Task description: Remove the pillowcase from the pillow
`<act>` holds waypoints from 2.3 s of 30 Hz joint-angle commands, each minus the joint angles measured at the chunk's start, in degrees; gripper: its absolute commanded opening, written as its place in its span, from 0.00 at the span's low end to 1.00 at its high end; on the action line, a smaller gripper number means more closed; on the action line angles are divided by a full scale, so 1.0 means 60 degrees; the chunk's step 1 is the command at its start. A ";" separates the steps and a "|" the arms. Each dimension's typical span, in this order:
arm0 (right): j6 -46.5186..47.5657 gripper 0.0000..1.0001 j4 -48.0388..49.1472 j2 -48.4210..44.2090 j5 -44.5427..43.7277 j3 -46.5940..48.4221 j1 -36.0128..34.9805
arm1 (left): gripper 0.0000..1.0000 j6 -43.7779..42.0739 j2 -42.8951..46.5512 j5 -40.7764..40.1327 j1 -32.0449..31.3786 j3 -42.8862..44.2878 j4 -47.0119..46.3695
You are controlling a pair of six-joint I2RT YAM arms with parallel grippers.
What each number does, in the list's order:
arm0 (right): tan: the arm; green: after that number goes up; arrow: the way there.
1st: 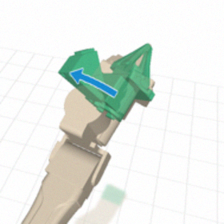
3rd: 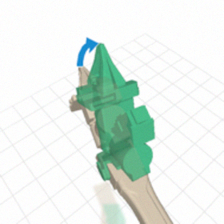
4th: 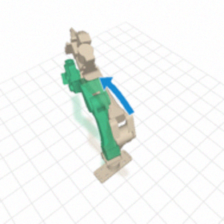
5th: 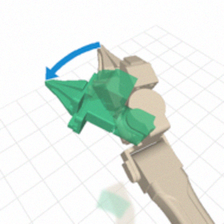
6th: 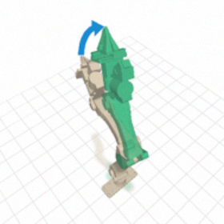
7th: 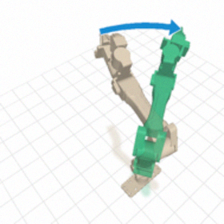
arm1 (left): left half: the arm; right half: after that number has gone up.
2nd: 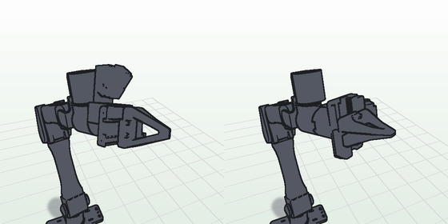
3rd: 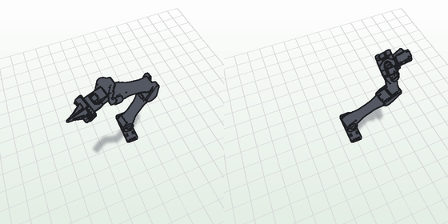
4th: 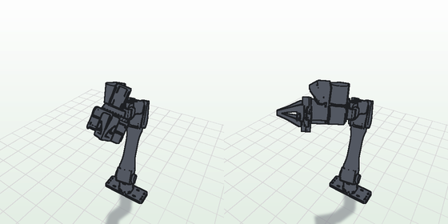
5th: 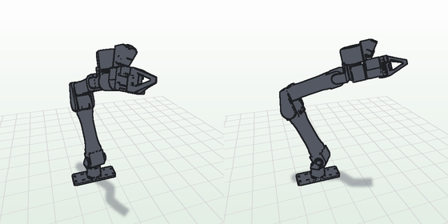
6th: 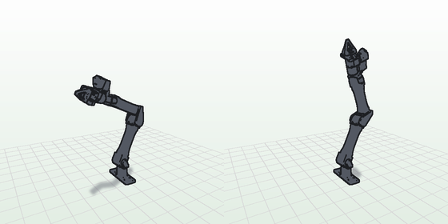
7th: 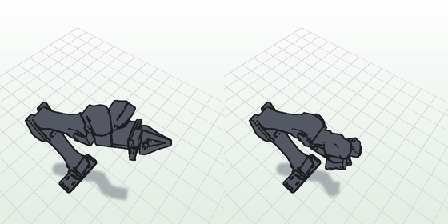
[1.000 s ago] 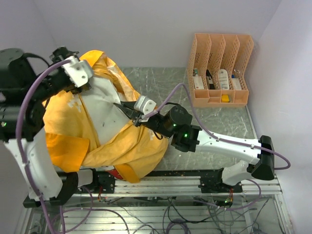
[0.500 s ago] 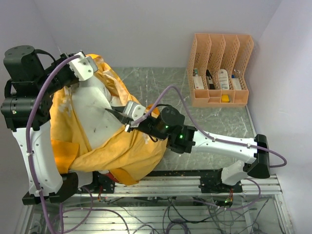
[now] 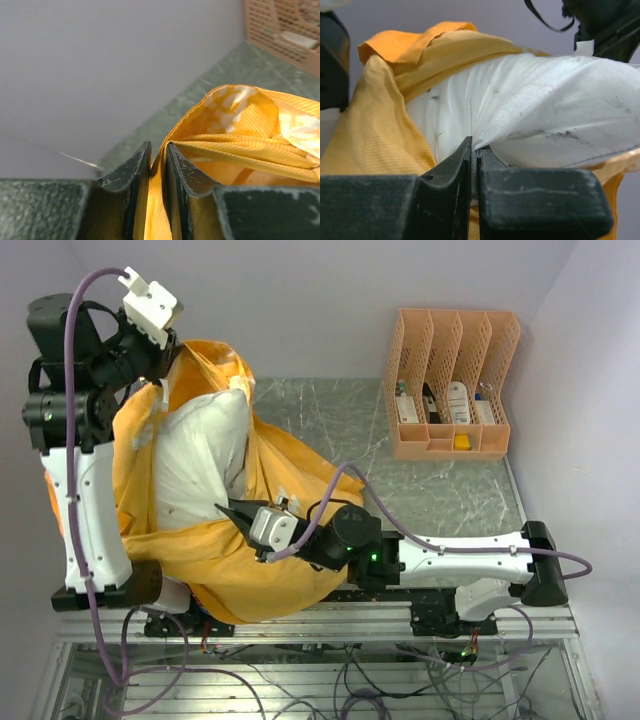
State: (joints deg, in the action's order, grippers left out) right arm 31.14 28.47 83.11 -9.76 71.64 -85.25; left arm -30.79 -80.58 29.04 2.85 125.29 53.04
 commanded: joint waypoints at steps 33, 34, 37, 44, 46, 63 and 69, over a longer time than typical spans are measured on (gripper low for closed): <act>0.1889 0.00 0.4610 0.2316 -0.4944 0.3225 0.2657 | 0.94 0.3368 0.1294 -0.4811 -0.0006 -0.1055 -0.7367; 0.1939 0.00 0.4705 0.2497 -0.4963 0.3435 0.2751 | 0.95 0.3316 0.1439 -0.4867 0.0003 -0.1370 -0.7888; 0.1975 0.00 0.4808 0.3066 -0.4988 0.4172 0.3116 | 0.95 0.3470 0.1244 -0.4834 -0.0006 -0.1131 -0.8132; 0.1971 0.00 0.5041 0.4166 -0.4886 0.5986 0.3974 | 1.00 0.3716 0.0578 -0.4544 0.0001 -0.0232 -0.8304; 0.1789 0.00 0.4959 0.4176 -0.4835 0.5948 0.4098 | 1.00 0.3833 0.0641 -0.4122 -0.0005 -0.0321 -0.8451; -0.1590 0.00 0.4230 0.3102 -0.3708 0.0731 0.3897 | 0.99 1.0728 0.2216 0.0621 -0.0021 -0.4339 -0.9612; -0.1317 0.00 0.3908 0.3563 -0.4810 0.1781 0.3990 | 0.99 0.6415 0.1522 -0.0310 -0.1668 -0.2623 -0.4313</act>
State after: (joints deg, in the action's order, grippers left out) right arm 23.44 53.69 101.60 -32.42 77.17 -61.67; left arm 23.44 -69.04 32.60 0.43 102.48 3.53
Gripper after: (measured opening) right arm 0.038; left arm 0.987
